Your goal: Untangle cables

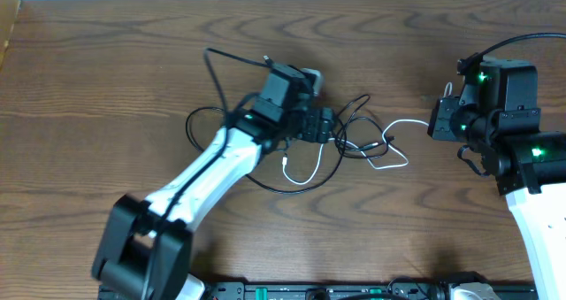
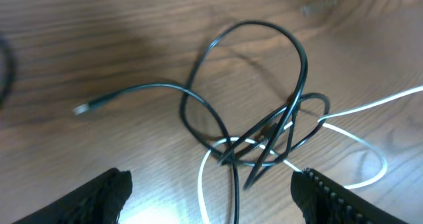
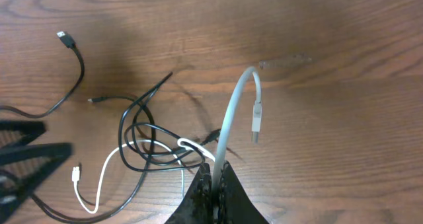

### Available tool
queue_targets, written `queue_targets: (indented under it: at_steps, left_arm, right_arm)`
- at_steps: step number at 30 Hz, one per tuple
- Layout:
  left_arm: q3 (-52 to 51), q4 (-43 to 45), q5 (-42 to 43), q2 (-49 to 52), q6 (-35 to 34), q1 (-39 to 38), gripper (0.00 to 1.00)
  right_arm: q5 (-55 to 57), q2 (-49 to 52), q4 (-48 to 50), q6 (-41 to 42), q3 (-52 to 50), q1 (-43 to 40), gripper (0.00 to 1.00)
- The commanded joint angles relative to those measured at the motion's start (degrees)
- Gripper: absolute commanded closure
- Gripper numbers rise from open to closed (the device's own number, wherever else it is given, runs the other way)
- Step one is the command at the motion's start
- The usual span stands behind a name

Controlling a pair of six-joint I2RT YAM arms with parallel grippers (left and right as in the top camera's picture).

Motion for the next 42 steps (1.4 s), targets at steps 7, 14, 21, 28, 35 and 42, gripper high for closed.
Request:
queue_targets:
  at_steps: [7,14,21,28,35,42]
  left_arm:
    - [-0.2,8.6,0.7,8.5,5.6,-5.0,0.15]
    - [-0.2,13.9,0.7,13.2,5.7,-5.8,0.15]
    - [-0.2,17.4,0.3,14.6,5.7,-5.7,0.51]
    - [-0.2,13.6,0.2,11.4,5.7,-2.9,0.93]
    - [-0.2,-5.9,-10.1,0.0,5.7,6.3,0.93]
    - [-0.2,-12.7,-11.8,-6.6,5.7,15.7,0.93]
  right_arm:
    - [0.5,0.1,-0.2,0.8,0.9,-0.1,0.99]
    - [0.5,0.1,-0.2,1.2,0.9,-0.1,0.99]
    - [0.4,0.1,-0.3,1.2,0.9,-0.1,0.99]
    - [4.5,0.1,-1.2,1.2,0.9,-0.2,0.99]
    - [34.3,0.2,-6.4,11.8,0.9,-5.5,0.99]
    - [35.6,0.2,-6.1,15.3,0.9,-22.8,0.99]
